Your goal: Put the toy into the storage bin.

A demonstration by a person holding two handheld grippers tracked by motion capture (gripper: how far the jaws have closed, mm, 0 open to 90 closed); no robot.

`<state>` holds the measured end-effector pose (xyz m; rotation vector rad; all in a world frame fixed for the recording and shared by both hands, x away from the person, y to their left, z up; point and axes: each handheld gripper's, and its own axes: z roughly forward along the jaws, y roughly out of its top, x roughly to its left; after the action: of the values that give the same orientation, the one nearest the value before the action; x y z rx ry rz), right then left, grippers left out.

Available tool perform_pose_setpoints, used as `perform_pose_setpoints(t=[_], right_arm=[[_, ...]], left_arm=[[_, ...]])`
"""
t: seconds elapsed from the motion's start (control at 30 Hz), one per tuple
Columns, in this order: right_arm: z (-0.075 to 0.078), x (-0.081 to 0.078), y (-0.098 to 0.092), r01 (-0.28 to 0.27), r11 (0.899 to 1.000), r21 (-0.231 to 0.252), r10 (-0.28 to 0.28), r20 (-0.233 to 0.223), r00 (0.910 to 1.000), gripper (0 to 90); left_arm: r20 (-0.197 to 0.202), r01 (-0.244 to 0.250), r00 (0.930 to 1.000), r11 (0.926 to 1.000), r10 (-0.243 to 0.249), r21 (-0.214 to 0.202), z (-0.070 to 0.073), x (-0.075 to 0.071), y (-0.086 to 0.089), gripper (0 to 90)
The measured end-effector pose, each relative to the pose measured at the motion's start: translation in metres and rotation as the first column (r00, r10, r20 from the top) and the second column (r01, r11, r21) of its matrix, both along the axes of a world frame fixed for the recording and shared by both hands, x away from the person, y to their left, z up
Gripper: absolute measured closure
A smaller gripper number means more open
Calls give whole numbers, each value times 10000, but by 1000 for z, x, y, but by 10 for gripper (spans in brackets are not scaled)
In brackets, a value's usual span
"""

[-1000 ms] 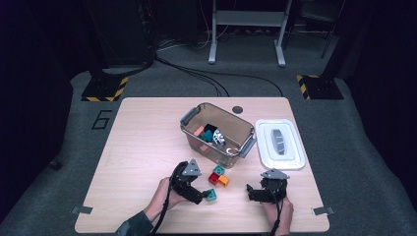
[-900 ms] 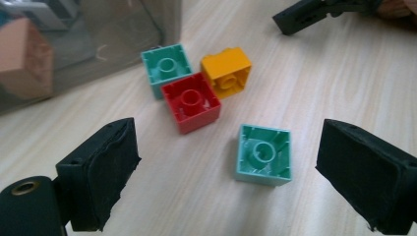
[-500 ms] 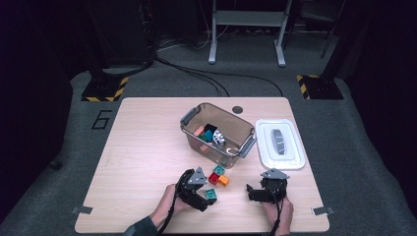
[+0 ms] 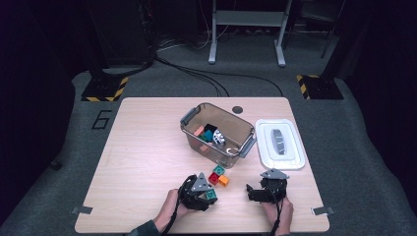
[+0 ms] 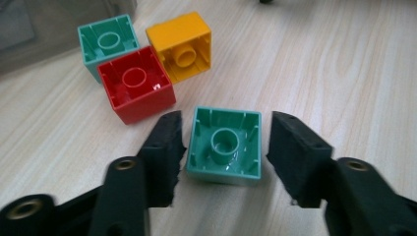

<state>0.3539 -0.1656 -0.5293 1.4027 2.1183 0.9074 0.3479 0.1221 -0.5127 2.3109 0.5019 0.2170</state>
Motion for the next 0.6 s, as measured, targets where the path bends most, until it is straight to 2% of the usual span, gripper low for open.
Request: perform_pose_setpoints(t=[0.1,0.23,0.37,0.4,0.43,0.6], right_arm=[[0,0,0,-3,10000,20,3,-9,10000,44],[0,0,0,-6,10000,2,6,-4,10000,44],[0,0,0,-18,10000,8,18,-13,10000,44],[0,0,0,-12,10000,17,12,-8,10000,44],[0,0,0,-21,10000,31,21,-19,10000,44],[0,0,0,-22,10000,40,22,-15,10000,44]], left_arm=[[-246,-35,9997,9997,30,-222,-3,0,1,578],[-180,-72,9998,9995,66,-313,-4,0,2,589],[-284,31,9996,9990,-44,-455,-4,-1,2,590],[-296,75,9995,9992,-86,-389,-3,-1,3,590],[-323,32,9995,9986,-49,-532,-3,-1,4,591],[-242,-5,9997,9981,-10,-609,4,0,9,592]])
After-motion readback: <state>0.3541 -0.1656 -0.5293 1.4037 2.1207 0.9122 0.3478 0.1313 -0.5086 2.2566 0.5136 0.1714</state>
